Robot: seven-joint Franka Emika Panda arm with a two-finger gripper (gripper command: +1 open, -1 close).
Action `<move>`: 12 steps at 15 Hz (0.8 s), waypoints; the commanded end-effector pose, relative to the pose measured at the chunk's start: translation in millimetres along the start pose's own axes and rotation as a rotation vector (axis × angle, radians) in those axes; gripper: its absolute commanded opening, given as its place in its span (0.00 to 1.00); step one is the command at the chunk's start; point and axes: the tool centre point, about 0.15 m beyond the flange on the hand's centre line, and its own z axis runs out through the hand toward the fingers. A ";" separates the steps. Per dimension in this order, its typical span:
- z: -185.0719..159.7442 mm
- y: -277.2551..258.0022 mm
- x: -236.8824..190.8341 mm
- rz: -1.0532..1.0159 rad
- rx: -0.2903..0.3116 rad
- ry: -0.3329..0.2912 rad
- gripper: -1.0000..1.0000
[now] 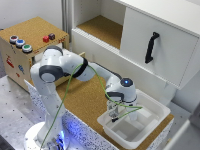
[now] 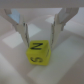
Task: Put the grasped yellow object inside the box
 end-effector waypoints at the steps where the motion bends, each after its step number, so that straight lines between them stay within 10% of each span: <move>1: -17.2 1.6 9.4 -0.020 0.072 -0.126 1.00; 12: -140.0 -83.0 33.9 -0.516 -0.025 -0.138 1.00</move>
